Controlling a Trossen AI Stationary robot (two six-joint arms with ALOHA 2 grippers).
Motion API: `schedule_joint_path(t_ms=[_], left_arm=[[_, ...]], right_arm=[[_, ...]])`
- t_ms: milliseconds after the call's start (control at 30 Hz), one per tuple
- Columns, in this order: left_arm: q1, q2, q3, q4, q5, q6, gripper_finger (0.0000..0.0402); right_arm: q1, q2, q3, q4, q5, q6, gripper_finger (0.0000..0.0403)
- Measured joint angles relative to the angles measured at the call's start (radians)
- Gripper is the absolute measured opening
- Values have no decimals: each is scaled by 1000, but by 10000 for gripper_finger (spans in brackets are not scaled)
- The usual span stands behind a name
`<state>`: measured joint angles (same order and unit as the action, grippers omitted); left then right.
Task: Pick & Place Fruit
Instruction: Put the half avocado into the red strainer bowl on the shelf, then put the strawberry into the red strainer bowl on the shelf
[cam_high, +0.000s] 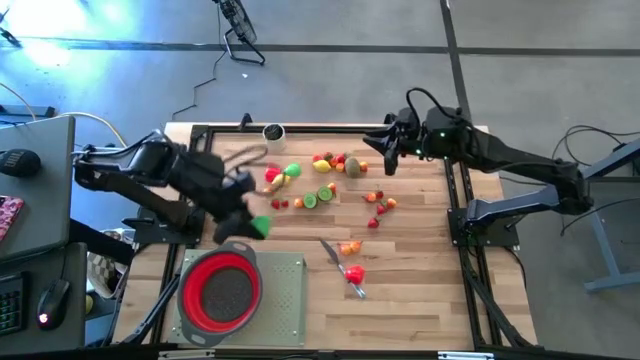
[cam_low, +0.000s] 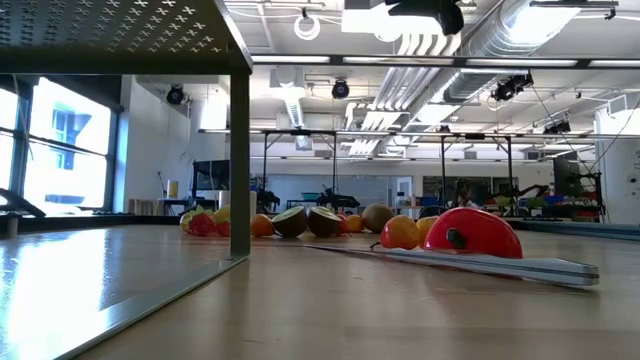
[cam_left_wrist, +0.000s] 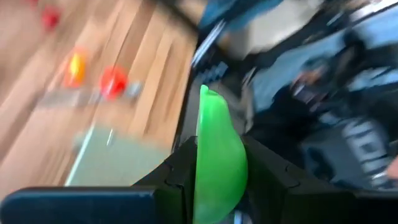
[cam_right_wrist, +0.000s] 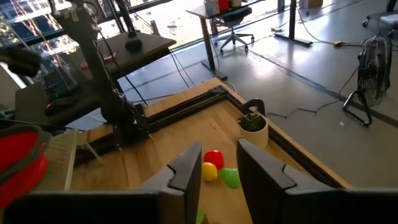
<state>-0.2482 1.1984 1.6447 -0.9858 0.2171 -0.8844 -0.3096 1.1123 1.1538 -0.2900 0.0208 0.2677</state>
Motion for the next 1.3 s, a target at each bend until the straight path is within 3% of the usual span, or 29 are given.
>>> schedule_joint_path(t_ms=[567,1067,1300], left_arm=[[-352,18,0,-469,-9,-400,99],[-368,75,0,-491,-22,-401,164],[-368,81,0,-472,60,-396,176]], right_arm=[[8,7,0,1,3,54,93],[8,7,0,2,7,20,93],[8,7,0,7,3,18,93]])
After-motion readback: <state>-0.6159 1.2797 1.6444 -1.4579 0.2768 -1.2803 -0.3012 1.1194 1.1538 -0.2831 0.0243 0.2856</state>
